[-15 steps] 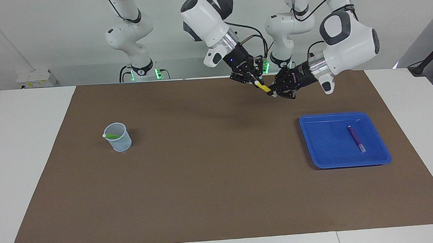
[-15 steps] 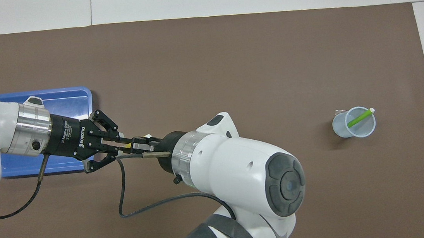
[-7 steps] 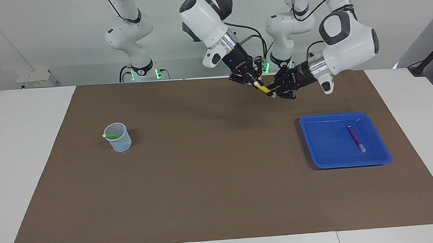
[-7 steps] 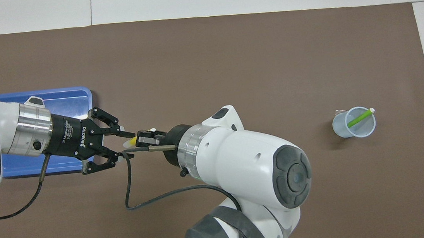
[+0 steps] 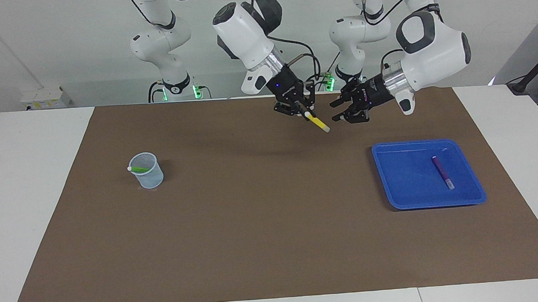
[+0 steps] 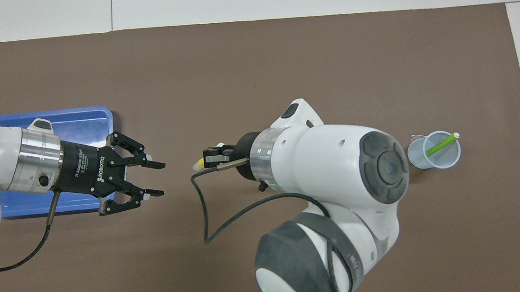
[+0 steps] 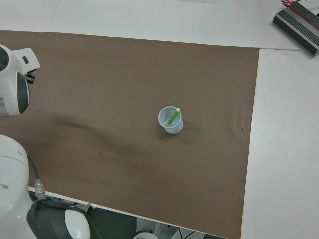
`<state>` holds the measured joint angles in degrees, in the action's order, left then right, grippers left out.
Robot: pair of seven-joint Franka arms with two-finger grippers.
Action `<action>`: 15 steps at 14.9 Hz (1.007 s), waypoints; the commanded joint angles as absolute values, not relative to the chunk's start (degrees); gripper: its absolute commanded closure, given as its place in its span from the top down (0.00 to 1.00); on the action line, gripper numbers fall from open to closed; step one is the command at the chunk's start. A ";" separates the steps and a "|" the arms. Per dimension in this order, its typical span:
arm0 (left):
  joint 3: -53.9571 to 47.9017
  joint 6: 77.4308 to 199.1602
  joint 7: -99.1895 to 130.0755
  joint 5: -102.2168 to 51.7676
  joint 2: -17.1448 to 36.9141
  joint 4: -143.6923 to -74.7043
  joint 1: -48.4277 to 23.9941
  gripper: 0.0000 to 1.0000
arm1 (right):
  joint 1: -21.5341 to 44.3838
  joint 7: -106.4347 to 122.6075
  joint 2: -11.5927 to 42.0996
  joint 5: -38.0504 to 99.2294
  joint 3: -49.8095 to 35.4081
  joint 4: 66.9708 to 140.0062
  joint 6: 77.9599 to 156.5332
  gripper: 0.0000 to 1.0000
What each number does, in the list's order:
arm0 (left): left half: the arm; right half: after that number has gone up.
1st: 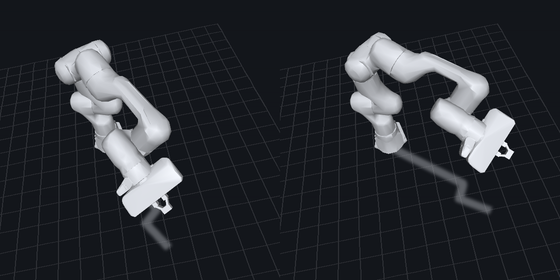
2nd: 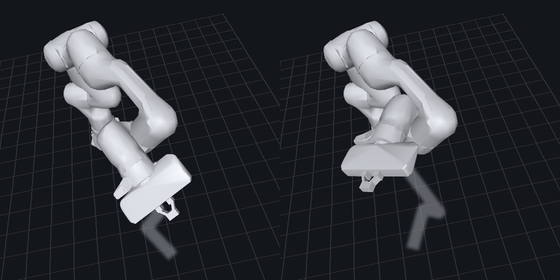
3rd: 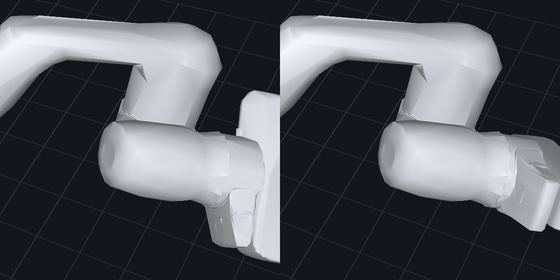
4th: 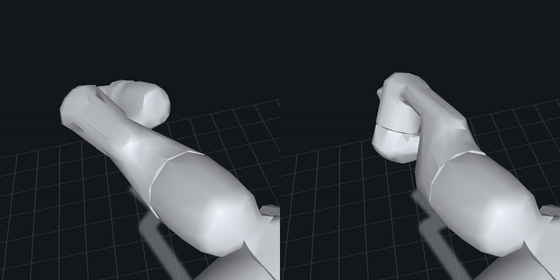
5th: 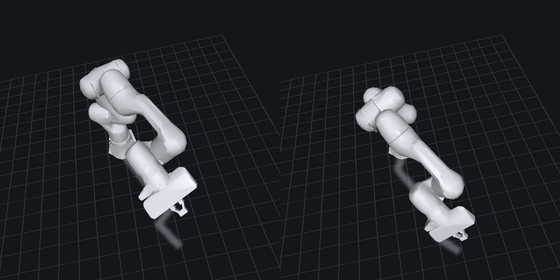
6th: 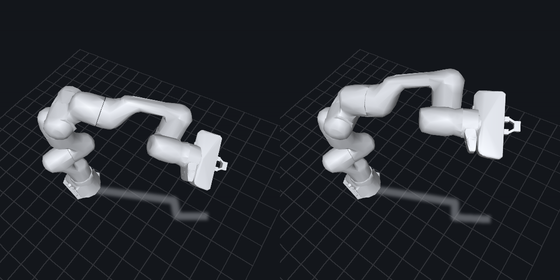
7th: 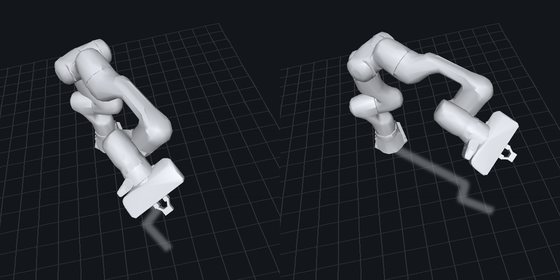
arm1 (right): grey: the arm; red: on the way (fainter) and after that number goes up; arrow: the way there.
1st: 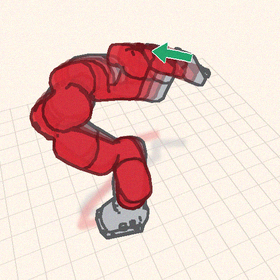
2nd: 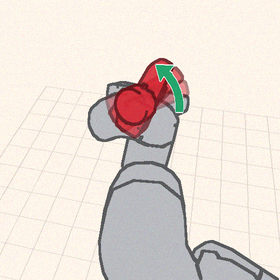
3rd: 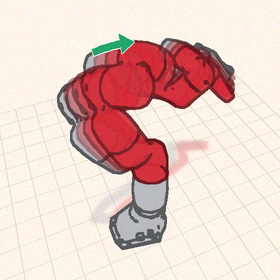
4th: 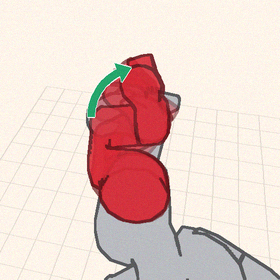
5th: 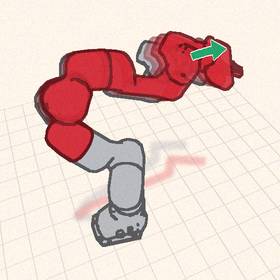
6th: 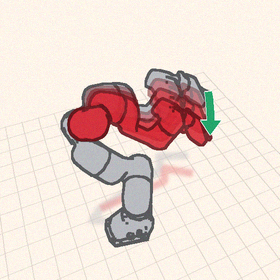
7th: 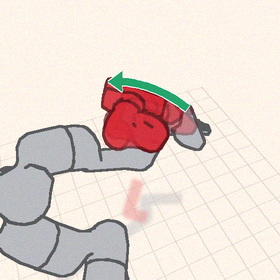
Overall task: Transfer and insert pens with both arms
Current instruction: 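Insert the yellow pen into the cup while the left gripper reaches purple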
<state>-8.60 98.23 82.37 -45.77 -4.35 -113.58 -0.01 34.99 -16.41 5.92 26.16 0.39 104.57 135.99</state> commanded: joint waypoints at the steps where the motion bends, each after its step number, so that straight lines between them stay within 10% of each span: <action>1: -7.56 98.00 72.74 -45.36 -6.68 -115.93 -0.88 0.53 | 29.81 -10.04 2.82 20.76 0.00 104.24 126.86 0.00; 9: -7.47 96.06 18.70 -19.10 -6.94 -116.19 1.83 0.50 | 16.80 11.66 -3.42 7.24 0.18 104.15 104.87 0.00; 15: -7.47 106.50 -8.49 -6.52 -5.10 -117.77 10.79 0.50 | 12.13 22.14 -4.13 -0.88 0.61 105.02 102.21 0.00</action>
